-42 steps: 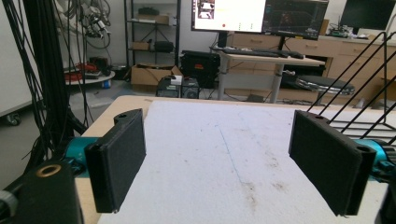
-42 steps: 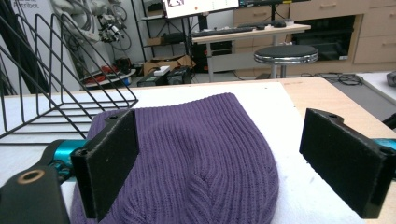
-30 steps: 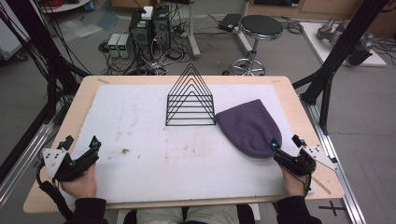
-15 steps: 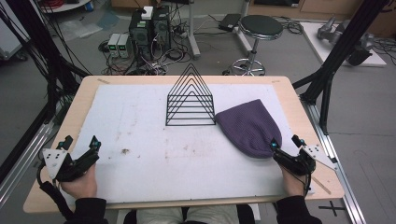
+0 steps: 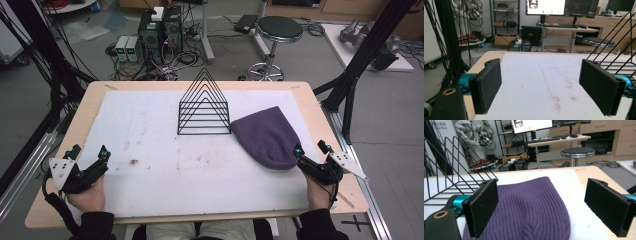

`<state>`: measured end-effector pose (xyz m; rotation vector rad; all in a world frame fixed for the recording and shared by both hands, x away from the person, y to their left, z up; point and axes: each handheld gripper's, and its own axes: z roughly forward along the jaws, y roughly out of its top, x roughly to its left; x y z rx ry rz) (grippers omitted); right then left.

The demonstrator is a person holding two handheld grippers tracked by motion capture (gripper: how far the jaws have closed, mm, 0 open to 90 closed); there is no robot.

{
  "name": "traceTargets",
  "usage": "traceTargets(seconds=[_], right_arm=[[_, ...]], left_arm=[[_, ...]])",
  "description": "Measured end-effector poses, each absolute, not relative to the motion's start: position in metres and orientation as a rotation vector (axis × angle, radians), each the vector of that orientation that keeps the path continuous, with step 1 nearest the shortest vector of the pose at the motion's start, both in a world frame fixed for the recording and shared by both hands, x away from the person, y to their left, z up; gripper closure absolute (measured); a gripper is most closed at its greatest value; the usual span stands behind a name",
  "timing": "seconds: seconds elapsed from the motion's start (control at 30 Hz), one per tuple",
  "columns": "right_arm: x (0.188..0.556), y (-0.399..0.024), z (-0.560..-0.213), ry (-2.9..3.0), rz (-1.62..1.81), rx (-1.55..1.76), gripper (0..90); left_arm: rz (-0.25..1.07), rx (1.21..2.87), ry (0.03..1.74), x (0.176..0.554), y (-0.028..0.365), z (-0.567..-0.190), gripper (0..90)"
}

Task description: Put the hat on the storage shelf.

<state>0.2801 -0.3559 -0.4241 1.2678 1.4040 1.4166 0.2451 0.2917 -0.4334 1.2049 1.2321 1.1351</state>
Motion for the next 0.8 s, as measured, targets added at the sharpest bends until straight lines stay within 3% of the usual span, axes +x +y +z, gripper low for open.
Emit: traceTargets(seconds=[0.8], right_arm=[[0.312,-0.364,-0.408,1.753,1.406,1.141,11.1]], left_arm=[[1.106,1.203,1.237,0.244,0.29,-0.435,18.8]])
